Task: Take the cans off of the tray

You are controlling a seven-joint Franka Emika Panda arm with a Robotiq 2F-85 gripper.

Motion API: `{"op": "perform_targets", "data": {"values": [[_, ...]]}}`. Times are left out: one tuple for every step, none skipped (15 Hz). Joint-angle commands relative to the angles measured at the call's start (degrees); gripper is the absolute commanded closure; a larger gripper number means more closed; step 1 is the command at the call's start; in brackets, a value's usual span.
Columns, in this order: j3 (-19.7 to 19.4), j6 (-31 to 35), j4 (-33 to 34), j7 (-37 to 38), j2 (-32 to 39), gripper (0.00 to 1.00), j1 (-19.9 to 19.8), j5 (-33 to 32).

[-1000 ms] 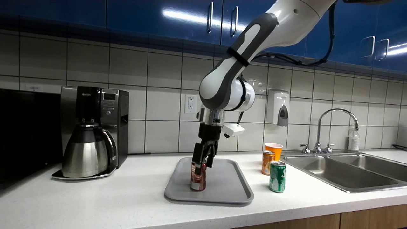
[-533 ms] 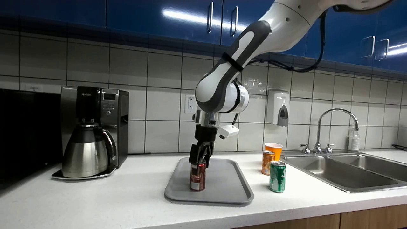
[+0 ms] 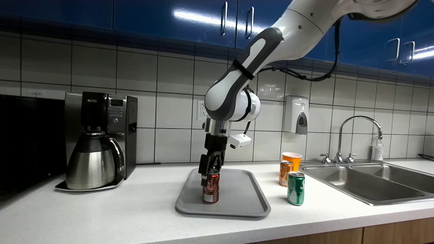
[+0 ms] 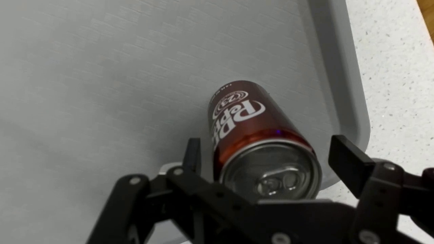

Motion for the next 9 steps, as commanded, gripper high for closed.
{"op": "perform_targets", "data": {"values": [[-0.2, -2.3, 2.2, 1.8, 0.8, 0.28, 0.2, -1.9], [-0.3, -2.1, 2.1, 1.8, 0.7, 0.31, 0.2, -2.0], [-0.3, -2.1, 2.1, 1.8, 0.6, 0.38, 0.1, -2.1], [-0.4, -2.0, 2.0, 1.8, 0.5, 0.47, 0.1, -2.2], [-0.3, -2.0, 1.9, 1.7, 0.4, 0.55, 0.0, -2.0], [-0.4, -1.9, 1.9, 1.7, 0.3, 0.62, 0.0, -2.1], [-0.5, -1.8, 1.7, 1.8, 0.2, 0.62, 0.0, -2.2], [-0.4, -1.8, 1.5, 1.8, -0.1, 0.62, 0.1, -2.1], [-0.3, -1.6, 1.4, 1.9, -0.3, 0.62, 0.1, -2.2]]}}
